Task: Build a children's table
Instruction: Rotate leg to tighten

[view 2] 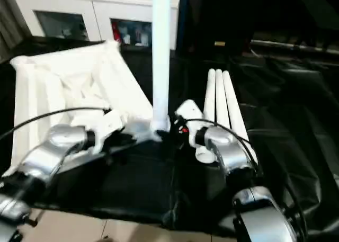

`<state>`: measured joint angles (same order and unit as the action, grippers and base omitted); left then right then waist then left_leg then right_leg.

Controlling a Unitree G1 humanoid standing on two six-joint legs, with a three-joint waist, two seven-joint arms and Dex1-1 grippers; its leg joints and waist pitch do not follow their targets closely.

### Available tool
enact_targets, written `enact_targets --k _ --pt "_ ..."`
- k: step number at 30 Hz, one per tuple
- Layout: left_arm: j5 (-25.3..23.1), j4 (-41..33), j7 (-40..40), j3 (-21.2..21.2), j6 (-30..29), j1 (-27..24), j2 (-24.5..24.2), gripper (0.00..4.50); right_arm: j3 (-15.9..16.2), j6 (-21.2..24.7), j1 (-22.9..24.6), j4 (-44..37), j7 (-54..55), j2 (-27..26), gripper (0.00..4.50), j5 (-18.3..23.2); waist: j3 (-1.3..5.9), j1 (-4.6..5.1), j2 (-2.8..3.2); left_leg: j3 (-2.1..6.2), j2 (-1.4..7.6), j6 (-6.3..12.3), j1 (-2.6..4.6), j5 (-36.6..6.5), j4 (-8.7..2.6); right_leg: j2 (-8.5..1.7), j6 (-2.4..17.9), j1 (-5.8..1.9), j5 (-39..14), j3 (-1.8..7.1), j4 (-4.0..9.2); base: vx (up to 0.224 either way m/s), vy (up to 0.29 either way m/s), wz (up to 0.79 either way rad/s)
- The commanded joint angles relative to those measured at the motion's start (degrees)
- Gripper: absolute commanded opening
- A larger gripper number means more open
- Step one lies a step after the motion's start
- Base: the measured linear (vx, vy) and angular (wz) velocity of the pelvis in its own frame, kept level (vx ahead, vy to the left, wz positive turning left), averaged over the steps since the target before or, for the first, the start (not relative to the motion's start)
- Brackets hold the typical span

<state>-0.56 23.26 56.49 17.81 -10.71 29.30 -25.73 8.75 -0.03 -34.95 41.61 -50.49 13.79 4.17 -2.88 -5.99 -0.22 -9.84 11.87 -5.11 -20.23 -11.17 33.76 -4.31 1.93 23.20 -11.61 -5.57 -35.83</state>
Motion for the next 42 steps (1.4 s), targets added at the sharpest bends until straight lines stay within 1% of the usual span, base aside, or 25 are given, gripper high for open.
enact_targets --k 1,3,4,5,7,9,10,11,13,14,15,16,17,25,33,34,35,36,37,38,39,40,41,42 --pt "0.3 -2.2 3.3 2.0 0.2 -0.9 -0.7 0.00 0.2 0.6 0.1 -2.1 -1.4 0.6 3.98 0.7 3.58 -0.07 0.48 0.20 1.79 2.67 0.11 -8.3 -3.84 -4.24 13.1 -3.50 -3.9 3.62 3.75 0.000 0.000 0.00" --pt "0.4 -2.5 3.8 2.0 0.7 -1.2 -1.3 0.00 1.1 1.5 0.6 -3.7 -3.0 1.0 3.98 1.2 3.64 -0.30 0.34 0.18 1.72 2.55 0.13 -7.9 -3.83 -4.18 13.0 -3.59 -3.2 3.64 3.71 0.000 0.000 0.00" --pt "0.5 -2.5 3.9 2.0 0.8 -1.3 -1.3 0.00 1.2 1.6 0.7 -4.0 -3.2 1.0 3.98 1.3 3.64 -0.43 0.37 0.18 1.72 2.55 0.11 -7.7 -3.81 -4.20 12.9 -3.59 -3.0 3.66 3.67 0.000 0.000 0.00" --pt "0.5 -2.7 4.0 1.9 0.9 -1.5 -1.5 0.00 1.5 1.9 0.9 -4.5 -3.7 1.1 3.98 1.5 3.70 -0.49 0.25 0.22 1.72 2.59 0.05 -7.2 -3.82 -4.24 12.9 -3.66 -2.4 3.65 3.59 0.000 0.000 0.00" --pt "0.5 -2.9 4.2 1.9 0.8 -1.6 -1.6 0.00 1.8 2.1 1.0 -4.6 -4.0 1.1 3.98 1.4 3.74 -0.48 0.23 0.22 1.67 2.57 0.00 -6.7 -3.77 -4.21 13.0 -3.66 -1.7 3.62 3.45 0.000 0.000 0.00" --pt "0.3 -3.2 4.4 1.7 0.6 -1.8 -1.6 0.00 2.1 1.8 1.2 -4.4 -4.4 1.1 3.98 0.5 3.71 -0.47 0.08 0.20 1.61 2.59 -0.06 -6.7 -3.77 -4.25 12.9 -3.72 -2.2 3.62 3.54 0.000 0.000 0.00" --pt "0.4 -3.4 4.5 1.6 0.4 -2.0 -1.7 0.00 2.0 2.1 1.3 -4.6 -4.5 1.1 3.98 0.4 3.72 -0.52 0.13 0.19 1.58 2.54 -0.04 -6.6 -3.74 -4.24 12.8 -3.70 -2.5 3.63 3.54 0.000 0.000 0.00" --pt "0.4 -3.7 4.5 1.6 0.3 -2.1 -1.8 0.00 1.7 2.5 1.4 -4.7 -4.6 1.0 3.82 0.6 3.69 -0.48 0.08 0.21 1.59 2.57 -0.08 -6.6 -3.78 -4.22 12.7 -3.73 -2.6 3.62 3.59 0.000 0.000 0.00" --pt "0.5 -4.1 4.6 1.6 0.0 -2.3 -1.9 0.00 1.5 3.1 1.4 -5.0 -4.8 0.9 3.82 0.8 3.72 -0.50 0.21 0.23 1.60 2.43 -0.04 -6.7 -3.78 -4.23 12.5 -3.71 -3.1 3.60 3.58 0.000 0.000 0.00" --pt "0.5 -4.2 4.6 1.6 0.0 -2.3 -2.0 0.00 1.5 3.4 1.5 -5.3 -4.9 1.0 3.69 0.9 3.70 -0.47 0.15 0.22 1.60 2.41 -0.04 -6.8 -3.78 -4.21 12.4 -3.69 -3.1 3.61 3.61 0.000 0.000 0.00" --pt "0.5 -4.2 4.7 1.5 -0.1 -2.4 -2.0 0.00 1.5 3.6 1.5 -5.4 -4.9 1.0 3.69 0.9 3.69 -0.47 0.14 0.21 1.58 2.42 -0.05 -6.9 -3.77 -4.20 12.4 -3.70 -3.2 3.61 3.62 0.000 0.000 0.00" --pt "0.5 -4.3 4.7 1.5 -0.1 -2.4 -2.0 0.00 1.6 3.6 1.5 -5.3 -4.8 1.0 3.54 0.9 3.68 -0.46 0.06 0.20 1.59 2.44 -0.02 -6.8 -3.79 -4.17 12.3 -3.69 -3.4 3.61 3.64 0.000 0.000 0.00" --pt "0.5 -4.3 4.7 1.5 -0.2 -2.4 -2.0 0.00 1.6 3.6 1.5 -5.3 -4.9 1.0 3.48 0.9 3.69 -0.50 0.13 0.22 1.59 2.38 -0.05 -6.7 -3.78 -4.20 12.3 -3.70 -3.5 3.60 3.61 0.000 0.000 0.00" --pt "0.5 -4.4 5.0 1.5 -0.3 -2.4 -2.1 0.00 1.5 3.7 1.5 -5.2 -5.5 0.7 2.85 1.3 3.79 -0.49 0.07 0.22 1.53 2.57 -0.09 -5.9 -3.65 -4.16 12.4 -3.73 -2.3 3.59 3.45 0.000 0.000 0.00" --pt "0.3 -4.5 5.1 1.6 -0.6 -2.7 -2.1 0.00 1.7 3.7 2.4 -4.7 -5.0 0.5 2.77 0.7 3.83 -0.51 0.13 0.22 1.52 2.67 -0.09 -5.7 -3.61 -4.17 12.5 -3.79 -1.9 3.56 3.40 0.000 0.000 0.00" --pt "-0.3 -3.6 3.7 1.6 -0.7 -2.5 -1.6 0.00 1.1 3.3 2.1 -2.7 -1.6 -0.2 2.77 -0.2 3.84 -0.51 0.13 0.23 1.52 2.65 -0.08 -5.8 -3.61 -4.16 12.5 -3.79 -2.0 3.55 3.40 0.000 0.000 0.00" --pt "-1.1 -2.4 1.6 1.4 -0.9 -1.9 -0.8 0.00 0.3 2.8 1.6 -0.8 2.1 -1.0 2.77 -0.8 3.60 -0.35 0.17 0.20 1.51 2.13 -0.04 -6.7 -3.76 -4.18 12.3 -3.55 -3.8 3.58 3.66 0.000 0.000 0.00" --pt "-1.8 -0.8 -1.3 0.9 -1.4 -1.1 0.4 0.00 -0.8 3.1 0.9 1.5 6.4 -2.0 2.77 -1.2 3.34 -0.20 0.13 0.16 1.41 1.39 0.08 -8.8 -3.93 -4.26 11.5 -3.46 -8.1 3.55 4.28 0.000 0.000 0.00" --pt "-2.4 0.8 -4.0 0.5 -2.6 -0.2 1.8 0.00 -2.0 3.5 0.2 3.6 10.4 -3.0 2.77 -1.2 3.31 -0.19 0.04 0.21 1.44 0.89 0.22 -9.2 -3.97 -4.38 11.0 -3.46 -10.0 3.57 4.49 0.000 0.000 0.00" --pt "-2.7 1.7 -5.6 0.2 -3.4 0.4 2.7 0.00 -2.7 3.9 -0.2 4.8 12.7 -3.6 2.76 -1.1 3.11 -0.15 0.14 0.21 1.38 0.07 0.49 -10.6 -4.16 -4.42 10.2 -3.32 -14.4 3.58 5.00 0.000 0.000 0.00" --pt "-3.4 3.4 -8.8 -0.1 -4.6 1.5 4.5 0.00 -4.5 4.9 -1.0 6.9 17.7 -5.0 2.76 -0.5 3.24 -0.15 0.13 0.28 1.39 -0.39 0.59 -11.0 -4.12 -4.50 9.2 -3.33 -16.6 3.62 5.11 0.000 0.000 0.00" --pt "-3.8 4.5 -10.9 -0.2 -5.3 2.2 5.7 0.00 -5.7 5.5 -1.5 8.3 21.0 -5.9 2.76 0.0 3.24 -0.15 0.13 0.28 1.39 -0.39 0.59 -11.0 -4.12 -4.50 9.2 -3.33 -16.6 3.62 5.11 0.000 0.000 0.00" --pt "-4.3 6.8 -15.9 -1.0 -7.9 3.7 8.6 0.00 -8.6 6.5 -2.8 11.2 29.4 -7.8 2.76 1.1 3.16 -0.07 0.21 0.36 1.42 -1.03 0.53 -11.2 -4.23 -4.47 8.6 -3.19 -17.7 3.66 5.27 0.000 0.000 0.00" --pt "-4.4 7.7 -17.9 -1.4 -8.7 4.2 9.8 0.00 -9.5 6.7 -3.1 12.0 31.8 -8.5 2.76 1.7 3.18 -0.05 0.18 0.41 1.39 -1.21 0.59 -11.3 -4.27 -4.51 8.4 -3.12 -18.2 3.64 5.37 0.000 0.000 0.00"
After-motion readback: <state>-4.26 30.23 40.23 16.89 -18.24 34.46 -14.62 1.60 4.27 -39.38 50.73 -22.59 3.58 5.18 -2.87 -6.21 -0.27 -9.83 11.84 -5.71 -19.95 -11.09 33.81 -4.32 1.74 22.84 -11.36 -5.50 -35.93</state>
